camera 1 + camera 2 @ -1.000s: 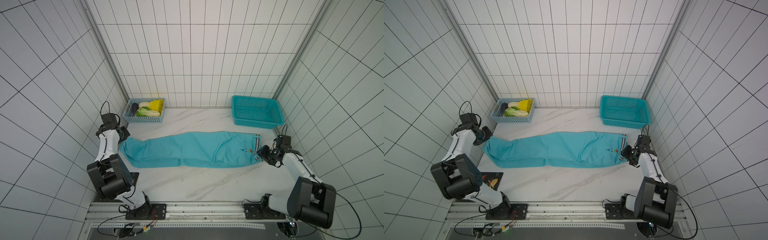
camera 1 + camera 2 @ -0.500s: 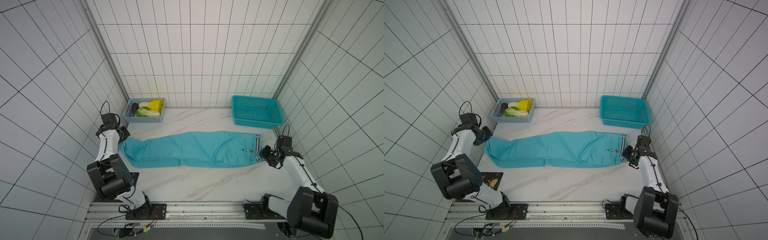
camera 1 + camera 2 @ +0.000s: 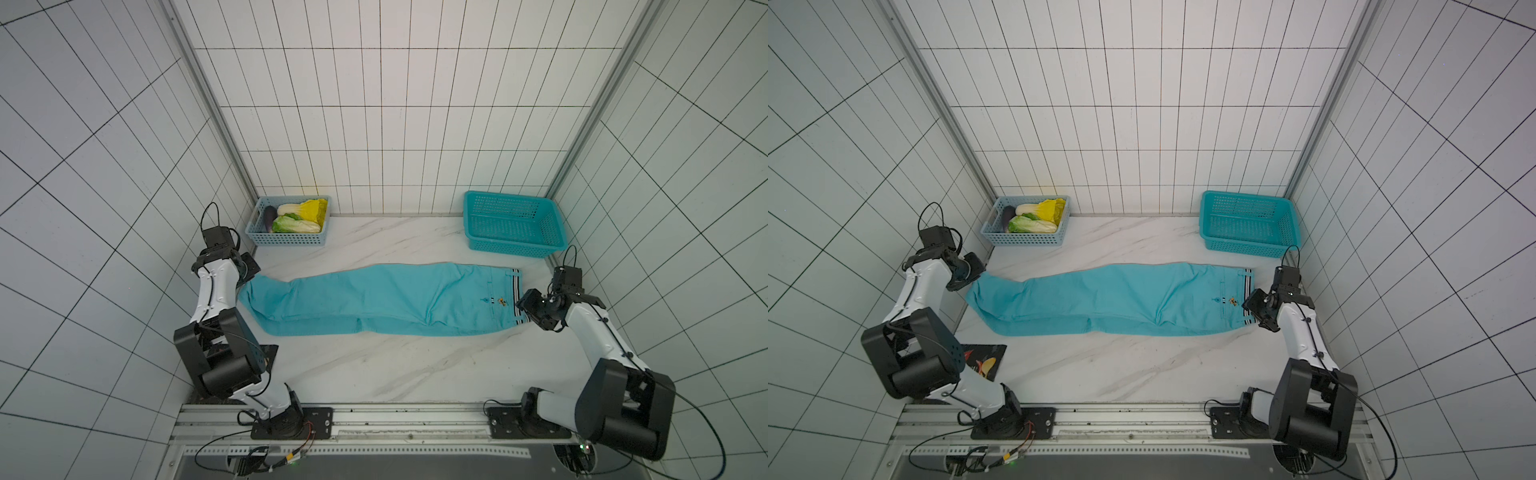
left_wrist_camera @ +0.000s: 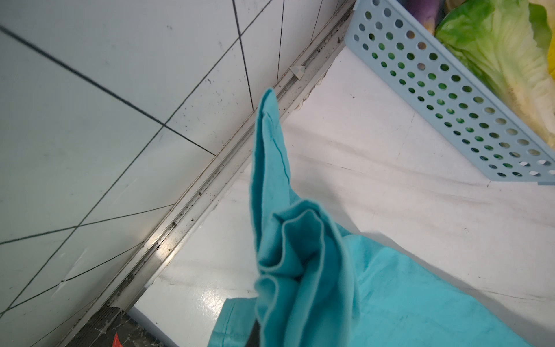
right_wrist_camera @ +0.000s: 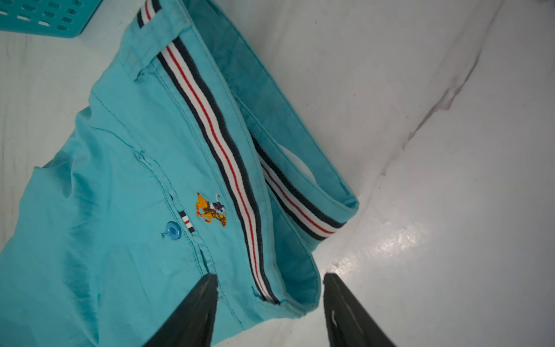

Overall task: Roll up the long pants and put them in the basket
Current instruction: Fold the long pant at the center of the board.

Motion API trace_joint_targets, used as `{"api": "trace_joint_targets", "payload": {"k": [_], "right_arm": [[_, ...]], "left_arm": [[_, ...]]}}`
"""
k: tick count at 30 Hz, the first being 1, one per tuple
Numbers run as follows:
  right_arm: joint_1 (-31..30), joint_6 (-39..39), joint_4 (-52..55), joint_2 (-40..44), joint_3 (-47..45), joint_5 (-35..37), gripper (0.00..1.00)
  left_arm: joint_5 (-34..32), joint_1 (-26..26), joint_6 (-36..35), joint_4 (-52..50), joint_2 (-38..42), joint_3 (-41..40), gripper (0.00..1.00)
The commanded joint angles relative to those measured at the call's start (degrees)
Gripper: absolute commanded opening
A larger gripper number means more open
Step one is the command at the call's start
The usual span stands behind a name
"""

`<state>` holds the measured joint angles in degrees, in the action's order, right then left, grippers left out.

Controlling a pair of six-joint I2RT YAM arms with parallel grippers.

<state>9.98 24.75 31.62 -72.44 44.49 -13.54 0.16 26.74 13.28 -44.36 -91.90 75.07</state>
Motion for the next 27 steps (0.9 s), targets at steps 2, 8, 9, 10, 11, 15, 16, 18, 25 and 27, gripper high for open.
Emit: {"api": "trace_joint_targets", "payload": {"k": [2,8,9,10,11,15,16,18,25,27], "right_arm": [[-1.7,-3.0,-3.2,-3.8,-1.1,-1.4,0.52],[-3.4,-3.7,-5.3,-10.8,-0.7,-0.6,0.22],[-3.6,-3.7,-5.2,-10.8,-0.4,0.1,0.11],[-3.6,-3.7,-5.0,-10.4,-0.1,0.3,0.04],[-3.6,-3.7,-4.2,-9.4,0.5,0.3,0.0],[-3.1,-2.3,1.1,-2.5,2.0,2.9,0.0],[-2.1,-1.8,1.9,-0.2,1.8,3.0,0.0],[0.9,-0.9,5.0,4.9,1.4,3.3,0.0],[12.7,2.2,10.0,14.4,-0.7,-2.7,0.0],[15.9,3.7,8.5,15.4,-2.6,-2.9,0.0]], "left_arm": [[1.2,0.3,0.1,1.2,1.1,-0.4,0.0],[0.9,0.5,0.1,1.2,1.6,-0.3,0.0],[0.9,0.4,0.1,1.1,1.7,-0.3,0.0],[0.8,0.5,0.1,1.2,1.8,-0.3,0.0],[0.7,0.6,0.1,1.1,1.8,-0.3,0.0],[0.9,1.9,1.0,1.1,1.8,-0.4,0.0],[0.7,2.5,1.3,1.2,1.9,-0.6,0.0],[0.5,4.0,1.7,1.7,2.3,-1.2,0.0],[-0.9,8.9,3.7,4.4,2.5,-3.1,0.0],[-0.7,10.8,4.3,4.9,2.2,-3.5,0.0]]}}
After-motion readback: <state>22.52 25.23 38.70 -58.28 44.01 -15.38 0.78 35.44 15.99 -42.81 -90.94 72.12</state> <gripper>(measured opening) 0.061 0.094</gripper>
